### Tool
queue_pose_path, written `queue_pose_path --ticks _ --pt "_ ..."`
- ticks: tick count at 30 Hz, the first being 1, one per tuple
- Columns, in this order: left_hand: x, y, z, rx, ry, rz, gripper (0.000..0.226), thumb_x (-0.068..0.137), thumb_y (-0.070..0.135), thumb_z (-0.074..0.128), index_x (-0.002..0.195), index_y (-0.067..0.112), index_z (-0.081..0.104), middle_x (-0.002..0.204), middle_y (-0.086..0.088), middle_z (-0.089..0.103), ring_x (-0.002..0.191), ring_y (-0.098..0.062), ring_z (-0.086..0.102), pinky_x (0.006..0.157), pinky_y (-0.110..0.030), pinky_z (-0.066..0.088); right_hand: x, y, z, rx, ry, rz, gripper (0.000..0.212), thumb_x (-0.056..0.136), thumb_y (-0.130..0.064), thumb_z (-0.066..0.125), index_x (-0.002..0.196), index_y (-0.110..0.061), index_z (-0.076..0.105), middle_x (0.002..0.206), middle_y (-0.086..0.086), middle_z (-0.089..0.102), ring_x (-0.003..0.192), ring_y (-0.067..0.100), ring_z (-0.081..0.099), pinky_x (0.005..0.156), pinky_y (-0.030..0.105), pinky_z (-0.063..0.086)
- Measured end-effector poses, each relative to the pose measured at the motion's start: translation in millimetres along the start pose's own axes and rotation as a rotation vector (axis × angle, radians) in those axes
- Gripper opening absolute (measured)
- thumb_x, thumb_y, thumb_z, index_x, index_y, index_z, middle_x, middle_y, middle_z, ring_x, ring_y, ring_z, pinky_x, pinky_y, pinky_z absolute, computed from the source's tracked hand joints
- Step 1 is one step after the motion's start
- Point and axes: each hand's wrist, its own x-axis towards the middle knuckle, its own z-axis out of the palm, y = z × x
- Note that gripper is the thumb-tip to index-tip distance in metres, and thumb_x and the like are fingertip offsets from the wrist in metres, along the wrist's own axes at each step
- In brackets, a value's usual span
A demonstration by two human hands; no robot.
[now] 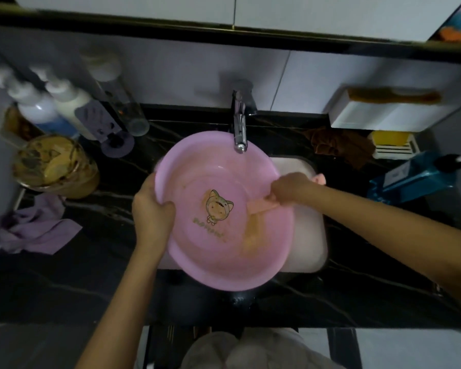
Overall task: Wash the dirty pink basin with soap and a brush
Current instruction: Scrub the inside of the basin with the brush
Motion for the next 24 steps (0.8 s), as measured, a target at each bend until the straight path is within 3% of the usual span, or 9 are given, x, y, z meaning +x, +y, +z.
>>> queue_pose_path --ticks 2,4,7,10,13,16,19,24 --pt "3 -2 -1 0.011 -0.014 0.004 0.058 0.074 -0.016 0.051 0.123 0.014 0.056 0.095 0.006 0.057 0.082 -0.007 0.054 0.063 -0.010 0.038 22 13 -27 -0.138 0.210 -0.014 0.034 0.098 -0.025 0.041 0.131 -0.028 0.051 0.087 0.001 0.060 0.080 0.022 0.061 0.061 0.028 0.040" --pt "5 -1 -1 0.023 -0.019 0.005 0.058 0.075 -0.016 0.052 0.125 0.012 0.056 0.100 0.003 0.057 0.091 -0.012 0.053 0.065 -0.010 0.038 36 18 -46 -0.288 0.429 -0.141 0.050 0.099 -0.017 0.041 0.144 -0.036 0.030 0.083 0.003 0.058 0.064 0.019 0.053 0.055 0.031 0.041" --pt "8 3 -1 0.034 -0.021 0.007 0.056 0.076 -0.017 0.052 0.125 0.009 0.055 0.101 0.002 0.055 0.094 -0.013 0.051 0.065 -0.008 0.037 43 21 -54 -0.420 0.599 -0.251 0.061 0.098 -0.012 0.039 0.148 -0.037 0.016 0.097 0.009 0.057 0.061 0.019 0.047 0.050 0.030 0.034" --pt "12 2 -4 0.028 -0.040 0.013 0.055 0.075 -0.017 0.053 0.124 0.008 0.055 0.103 0.000 0.056 0.095 -0.014 0.052 0.069 -0.012 0.040 43 30 -34 -0.341 0.438 -0.291 0.055 0.099 -0.019 0.040 0.146 -0.041 0.023 0.083 0.002 0.054 0.066 0.018 0.053 0.051 0.027 0.033" --pt "14 -2 -6 -0.017 -0.051 0.002 0.052 0.075 -0.017 0.055 0.120 0.009 0.057 0.102 -0.001 0.058 0.094 -0.015 0.055 0.074 -0.020 0.045 38 33 -22 -0.288 0.219 -0.297 0.047 0.100 -0.024 0.038 0.143 -0.042 0.032 0.099 0.001 0.059 0.087 0.020 0.059 0.065 0.027 0.041" --pt "14 -4 -5 -0.038 -0.054 0.016 0.049 0.076 -0.015 0.055 0.118 0.010 0.058 0.101 0.000 0.059 0.092 -0.012 0.056 0.071 -0.015 0.043 43 24 -36 -0.369 0.438 -0.238 0.054 0.098 -0.016 0.039 0.145 -0.038 0.025 0.088 0.004 0.057 0.068 0.020 0.055 0.052 0.028 0.036" --pt "14 -6 -5 -0.043 -0.066 0.025 0.050 0.076 -0.015 0.056 0.118 0.012 0.058 0.100 0.001 0.060 0.092 -0.012 0.057 0.070 -0.015 0.044 44 19 -41 -0.322 0.598 -0.180 0.051 0.099 -0.015 0.037 0.147 -0.030 0.023 0.095 0.009 0.056 0.060 0.019 0.045 0.050 0.031 0.033" --pt "17 -15 -6 -0.079 -0.077 -0.007 0.051 0.075 -0.014 0.056 0.117 0.014 0.059 0.103 -0.002 0.062 0.096 -0.017 0.059 0.076 -0.025 0.049 38 14 -25 -0.342 0.300 -0.144 0.054 0.099 -0.019 0.042 0.146 -0.035 0.021 0.091 0.006 0.053 0.070 0.021 0.055 0.057 0.029 0.042"
